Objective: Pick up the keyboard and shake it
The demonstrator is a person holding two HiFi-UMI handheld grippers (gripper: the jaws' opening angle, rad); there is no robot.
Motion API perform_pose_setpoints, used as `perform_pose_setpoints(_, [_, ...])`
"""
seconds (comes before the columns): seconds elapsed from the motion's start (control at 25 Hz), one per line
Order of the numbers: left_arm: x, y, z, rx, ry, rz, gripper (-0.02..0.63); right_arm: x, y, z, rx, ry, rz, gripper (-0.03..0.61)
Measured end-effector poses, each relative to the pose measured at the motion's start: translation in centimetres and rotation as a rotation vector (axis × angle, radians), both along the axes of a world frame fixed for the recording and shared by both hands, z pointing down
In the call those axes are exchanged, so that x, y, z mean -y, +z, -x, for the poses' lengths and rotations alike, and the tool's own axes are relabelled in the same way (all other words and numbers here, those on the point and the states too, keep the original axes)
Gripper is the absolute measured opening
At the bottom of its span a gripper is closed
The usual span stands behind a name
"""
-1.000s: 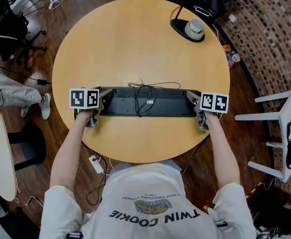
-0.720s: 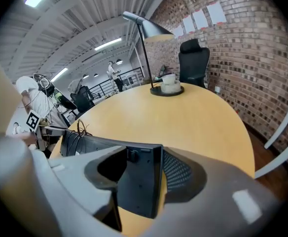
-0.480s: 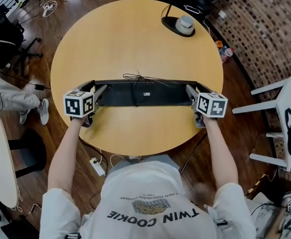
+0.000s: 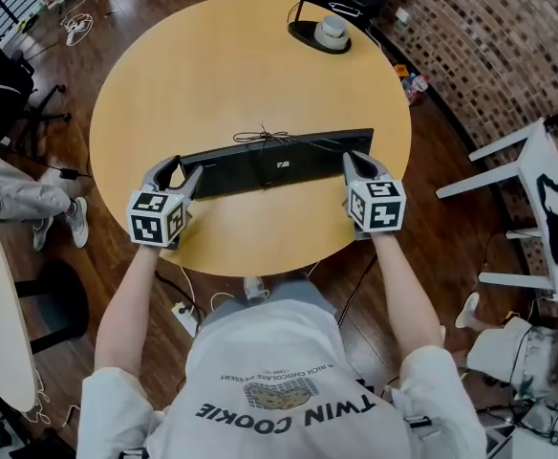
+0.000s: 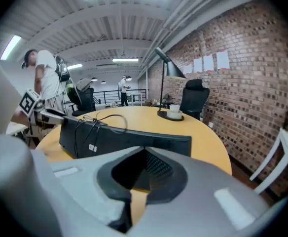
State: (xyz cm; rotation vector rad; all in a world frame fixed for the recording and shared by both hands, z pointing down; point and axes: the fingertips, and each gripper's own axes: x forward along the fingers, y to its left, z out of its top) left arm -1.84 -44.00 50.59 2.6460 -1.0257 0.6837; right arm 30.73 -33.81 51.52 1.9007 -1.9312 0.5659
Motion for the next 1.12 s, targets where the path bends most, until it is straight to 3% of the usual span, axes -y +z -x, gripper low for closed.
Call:
perform_pose_setpoints(0.24, [-1.8,0.6,-1.6,-0.033,-0.017,-0.016,0.227,-2.6,1.8,2.4,0.046,0.008,0.034,0.003])
perform_pose_setpoints(0.36, [-2.1,-0.3,-1.7,0.000,-0.001,-0.116,0.225,-3.4,2.1,2.0,0.033,0.013,0.036,0.003])
perform_pose_setpoints(0.56, [-3.0,-1.5,-2.1,0.119,0.070,-0.294,0.219,-4.2,1.7,0.6,0.003,0.041,0.032,0.003])
perform_pose_setpoints(1.12, [-5.8,-1.0,-1.0,0.149,0.102,-0.336,0.213,-7.3,1.6,1.6,-0.094,0.025,0.070,0.003])
